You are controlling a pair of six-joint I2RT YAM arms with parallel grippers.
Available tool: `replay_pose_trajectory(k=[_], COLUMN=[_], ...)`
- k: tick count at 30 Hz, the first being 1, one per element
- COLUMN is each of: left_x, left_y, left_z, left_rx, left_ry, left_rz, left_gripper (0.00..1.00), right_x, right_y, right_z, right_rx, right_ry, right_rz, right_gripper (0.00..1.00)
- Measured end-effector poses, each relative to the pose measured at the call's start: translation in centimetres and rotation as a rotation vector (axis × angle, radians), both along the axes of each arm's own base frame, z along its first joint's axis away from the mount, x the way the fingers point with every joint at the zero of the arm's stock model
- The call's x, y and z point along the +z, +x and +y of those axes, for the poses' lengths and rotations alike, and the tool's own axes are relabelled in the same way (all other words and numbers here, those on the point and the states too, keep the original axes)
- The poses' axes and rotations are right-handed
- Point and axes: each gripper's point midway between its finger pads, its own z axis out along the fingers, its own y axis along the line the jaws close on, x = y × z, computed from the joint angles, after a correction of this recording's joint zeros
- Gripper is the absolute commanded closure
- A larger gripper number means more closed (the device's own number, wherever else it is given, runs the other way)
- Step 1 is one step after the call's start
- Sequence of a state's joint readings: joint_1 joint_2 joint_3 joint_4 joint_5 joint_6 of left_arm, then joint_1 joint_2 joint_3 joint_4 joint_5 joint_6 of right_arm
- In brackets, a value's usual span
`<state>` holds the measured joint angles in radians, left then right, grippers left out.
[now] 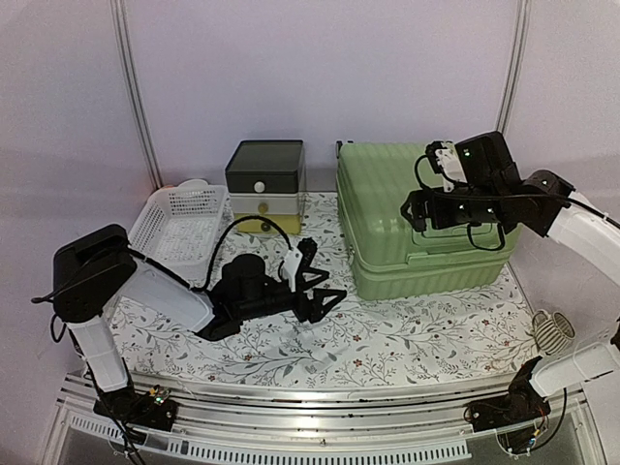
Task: Open, take out, and arrange the luggage
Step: Pick up the zipper from the luggage.
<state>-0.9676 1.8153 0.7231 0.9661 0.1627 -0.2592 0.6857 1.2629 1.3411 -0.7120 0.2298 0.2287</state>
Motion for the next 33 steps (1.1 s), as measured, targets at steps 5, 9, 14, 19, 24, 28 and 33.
replay_pose_trajectory(k=[5, 9, 14, 19, 24, 28, 33], left_x=[-0.8, -1.5, -3.1, -4.5, -5.1, -5.4, -4.6], left_y=[0.7, 1.8, 4.1, 6.8, 8.1, 8.1, 8.5], left_z=[-0.5, -1.6, -0.9, 0.8, 1.1, 0.5, -0.7], left_rx=[0.01, 0.008, 0.018, 0.036, 0.006, -0.029, -0.065], left_ry=[0.011, 0.015, 0.008, 0.012, 0.005, 0.003, -0.021], left_rz=[-0.064, -0.097, -0.092, -0.073, -0.074, -0.076, -0.1], left_gripper=[0.32, 0.43, 0.5, 0.5, 0.51, 0.51, 0.52], right_x=[0.0, 0.3, 0.7, 0.7, 0.7, 0.4, 0.2], right_y=[-0.4, -0.7, -1.0, -1.1, -1.1, -1.1, -1.1], right_z=[-0.3, -0.6, -0.7, -0.8, -0.8, -0.7, -0.6], right_rx=[-0.002, -0.006, -0.007, -0.007, -0.007, -0.004, 0.003], right_ry=[-0.002, 0.006, 0.019, 0.018, 0.018, 0.016, 0.017], right_rz=[0.006, 0.006, 0.003, 0.004, 0.004, 0.009, 0.015], right_gripper=[0.01, 0.01, 0.01, 0.01, 0.01, 0.01, 0.01])
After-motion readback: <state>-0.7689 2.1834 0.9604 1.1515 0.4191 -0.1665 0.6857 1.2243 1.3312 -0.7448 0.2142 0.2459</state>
